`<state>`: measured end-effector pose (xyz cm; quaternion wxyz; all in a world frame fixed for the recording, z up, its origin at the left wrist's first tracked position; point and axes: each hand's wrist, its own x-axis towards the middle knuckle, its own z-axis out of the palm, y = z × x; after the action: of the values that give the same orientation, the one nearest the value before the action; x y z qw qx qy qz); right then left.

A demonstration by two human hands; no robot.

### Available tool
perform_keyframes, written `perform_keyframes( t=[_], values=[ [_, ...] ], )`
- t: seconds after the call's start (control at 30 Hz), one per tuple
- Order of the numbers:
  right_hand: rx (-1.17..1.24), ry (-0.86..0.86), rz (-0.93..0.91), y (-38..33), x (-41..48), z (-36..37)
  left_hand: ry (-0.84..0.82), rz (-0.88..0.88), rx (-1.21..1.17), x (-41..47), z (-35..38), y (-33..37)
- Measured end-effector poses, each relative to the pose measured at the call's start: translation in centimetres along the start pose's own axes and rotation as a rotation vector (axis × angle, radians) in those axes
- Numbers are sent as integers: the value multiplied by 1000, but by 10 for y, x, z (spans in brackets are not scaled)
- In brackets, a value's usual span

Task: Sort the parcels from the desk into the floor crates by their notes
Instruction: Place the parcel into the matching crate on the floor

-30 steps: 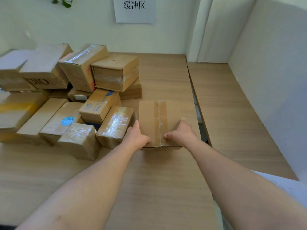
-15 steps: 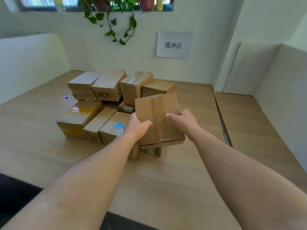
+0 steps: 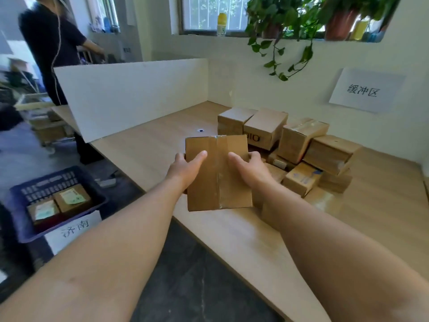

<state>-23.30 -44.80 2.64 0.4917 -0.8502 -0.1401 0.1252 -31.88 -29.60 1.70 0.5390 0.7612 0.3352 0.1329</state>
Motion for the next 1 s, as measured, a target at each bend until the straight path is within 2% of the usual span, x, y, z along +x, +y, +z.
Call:
perform_keyframes(
  t=[0.17,0.47,0.77,1.0],
  values=[
    [38,-88,22,-35,-10,79,137,-112,-24,-6,-73,-39],
    [-154,-223,-25,-67,-15,201,332,-311,-76,3,-174,-117],
    [-185,-435,-102,-89,28,299,344,-379,-174,35,-236,-167],
    [-205,-743,-146,-111,89,378,304,-448,-127,79,-278,-180]
  ],
)
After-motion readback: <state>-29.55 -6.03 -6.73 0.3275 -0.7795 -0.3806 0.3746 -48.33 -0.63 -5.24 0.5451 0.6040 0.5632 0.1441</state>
